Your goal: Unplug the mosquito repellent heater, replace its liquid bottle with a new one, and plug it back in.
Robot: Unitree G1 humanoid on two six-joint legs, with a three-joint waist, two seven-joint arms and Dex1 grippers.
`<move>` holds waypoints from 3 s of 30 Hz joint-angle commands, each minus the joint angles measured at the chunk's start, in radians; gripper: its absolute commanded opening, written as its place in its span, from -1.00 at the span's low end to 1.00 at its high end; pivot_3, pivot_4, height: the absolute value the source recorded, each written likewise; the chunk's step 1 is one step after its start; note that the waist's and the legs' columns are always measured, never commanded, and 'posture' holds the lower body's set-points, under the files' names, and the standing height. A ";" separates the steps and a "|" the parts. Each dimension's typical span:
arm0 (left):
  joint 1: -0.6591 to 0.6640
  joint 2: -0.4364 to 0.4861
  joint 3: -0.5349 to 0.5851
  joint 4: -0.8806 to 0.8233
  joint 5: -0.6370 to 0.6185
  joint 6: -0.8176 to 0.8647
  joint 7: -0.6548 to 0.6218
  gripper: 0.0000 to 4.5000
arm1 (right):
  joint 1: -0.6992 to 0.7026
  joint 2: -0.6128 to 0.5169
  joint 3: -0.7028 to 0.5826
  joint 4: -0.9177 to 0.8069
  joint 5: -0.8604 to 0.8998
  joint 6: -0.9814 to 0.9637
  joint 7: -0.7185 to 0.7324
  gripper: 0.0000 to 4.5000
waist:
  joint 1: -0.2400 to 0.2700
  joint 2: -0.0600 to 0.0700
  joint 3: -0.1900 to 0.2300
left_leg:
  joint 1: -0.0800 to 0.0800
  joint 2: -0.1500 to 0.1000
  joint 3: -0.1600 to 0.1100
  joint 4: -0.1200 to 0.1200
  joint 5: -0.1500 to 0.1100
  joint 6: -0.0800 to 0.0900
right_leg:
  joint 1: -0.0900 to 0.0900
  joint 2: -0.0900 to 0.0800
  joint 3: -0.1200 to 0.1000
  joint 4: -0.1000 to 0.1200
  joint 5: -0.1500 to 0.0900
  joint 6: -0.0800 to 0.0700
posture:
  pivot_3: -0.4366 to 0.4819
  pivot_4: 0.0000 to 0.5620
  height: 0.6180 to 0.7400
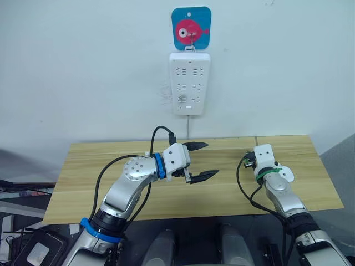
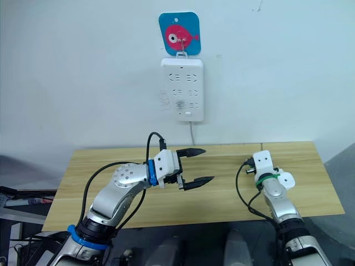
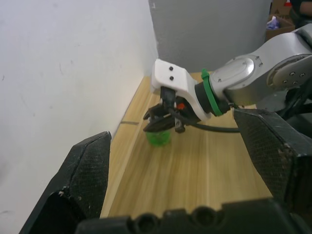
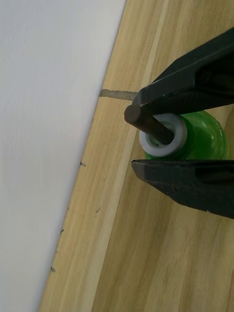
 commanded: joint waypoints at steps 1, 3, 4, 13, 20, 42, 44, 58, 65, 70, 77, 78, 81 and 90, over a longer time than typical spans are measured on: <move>0.010 -0.004 0.017 -0.028 -0.008 -0.013 0.004 1.00 | 0.023 0.002 -0.044 -0.079 -0.015 -0.033 0.046 0.13 | 0.000 0.000 0.000 | 0.000 0.000 0.000 0.000 0.000 0.000 | 0.000 0.000 0.000 0.000 0.000 0.000 | 0.16 -0.12 1.00; 0.029 -0.010 0.021 -0.031 -0.007 -0.009 0.023 1.00 | 0.052 -0.015 -0.053 -0.174 -0.025 -0.014 0.078 0.48 | 0.000 0.001 0.000 | 0.000 0.000 -0.001 0.000 0.000 0.000 | 0.000 0.000 0.000 0.000 0.000 0.000 | 0.16 -0.13 1.00; 0.046 -0.012 0.026 -0.032 -0.004 -0.008 0.037 1.00 | 0.068 -0.027 -0.058 -0.237 -0.030 0.001 0.095 0.64 | 0.000 0.001 0.000 | 0.000 0.000 -0.001 0.000 0.000 0.000 | 0.000 0.000 0.000 0.000 0.000 0.000 | 0.16 -0.13 1.00; 0.363 -0.048 0.117 0.109 0.204 -0.194 0.371 1.00 | 0.073 -0.092 0.056 -0.730 0.083 0.272 0.426 0.99 | -0.006 0.002 0.002 | 0.001 0.001 -0.001 -0.001 0.000 0.000 | 0.000 0.001 0.000 0.000 0.000 -0.001 | 0.07 -0.04 1.00; 0.489 -0.250 0.321 0.263 0.245 -0.297 0.746 1.00 | -0.042 -0.137 0.176 -0.824 0.087 0.454 0.631 0.99 | 0.024 -0.002 0.022 | 0.000 0.000 -0.003 0.001 0.000 0.000 | 0.001 -0.001 -0.001 0.000 0.000 -0.001 | 0.16 0.11 1.00; -0.041 -0.287 0.354 1.166 0.282 -0.757 0.811 1.00 | -0.169 -0.110 0.172 -0.871 0.101 0.624 0.730 0.99 | 0.022 -0.008 0.042 | -0.001 0.000 -0.004 0.000 0.000 -0.001 | -0.001 -0.001 -0.003 0.000 0.000 -0.001 | 0.08 0.15 1.00; -0.046 -0.282 0.346 1.182 0.289 -0.771 0.806 1.00 | -0.167 -0.105 0.160 -0.872 0.107 0.637 0.718 0.99 | 0.022 -0.008 0.042 | -0.001 0.000 -0.004 0.000 0.000 -0.001 | -0.001 -0.001 -0.003 0.000 0.000 -0.001 | 0.07 0.15 1.00; -0.068 -0.239 0.218 1.039 0.325 -0.755 0.543 0.00 | -0.108 -0.104 0.127 -0.834 0.076 0.601 0.681 1.00 | 0.024 -0.008 0.042 | -0.001 0.000 -0.004 0.000 0.000 -0.001 | -0.001 -0.001 -0.003 0.000 0.000 -0.001 | 0.13 0.05 1.00; -0.153 -0.111 0.062 0.653 0.155 -0.472 -0.064 0.00 | -0.065 -0.077 0.083 -0.818 0.103 0.579 0.679 1.00 | 0.022 -0.008 0.042 | -0.003 0.000 -0.005 0.000 0.001 -0.001 | -0.001 -0.001 -0.004 0.000 0.000 -0.001 | 0.16 -0.09 1.00; -0.209 -0.079 0.026 0.586 0.101 -0.355 -0.244 0.00 | -0.056 -0.043 0.070 -0.817 0.109 0.556 0.668 1.00 | 0.007 -0.007 0.041 | -0.002 0.000 -0.004 -0.001 0.001 -0.001 | -0.001 0.000 -0.003 0.000 0.000 -0.001 | 0.08 -0.17 1.00; -0.235 -0.096 0.041 0.610 0.096 -0.338 -0.284 0.00 | 0.000 -0.010 0.044 -0.897 0.174 0.591 0.668 0.49 | 0.001 -0.007 0.041 | -0.002 0.000 -0.004 0.000 0.001 -0.002 | -0.001 0.000 -0.003 0.000 0.000 -0.001 | 0.00 -0.25 1.00; -0.237 -0.096 0.043 0.610 0.094 -0.336 -0.287 0.00 | 0.010 -0.014 0.049 -0.907 0.178 0.597 0.672 0.33 | 0.001 -0.007 0.040 | -0.002 0.000 -0.004 0.000 0.001 -0.002 | -0.001 0.000 -0.003 0.000 0.000 0.000 | 0.00 -0.26 1.00; -0.240 -0.097 0.045 0.610 0.094 -0.336 -0.296 0.00 | 0.027 -0.026 0.062 -0.920 0.188 0.613 0.678 -0.14 | 0.000 -0.007 0.040 | -0.002 0.000 -0.004 0.000 0.001 -0.002 | -0.001 0.000 -0.003 0.000 0.000 0.000 | 0.00 -0.28 1.00; -0.215 -0.080 0.045 0.553 0.090 -0.334 -0.312 0.00 | -0.001 -0.016 0.064 -0.879 0.197 0.578 0.702 -0.56 | 0.000 -0.007 0.037 | -0.002 0.000 -0.003 0.000 0.001 -0.002 | -0.001 0.000 -0.003 0.000 0.000 -0.001 | 0.08 -0.30 1.00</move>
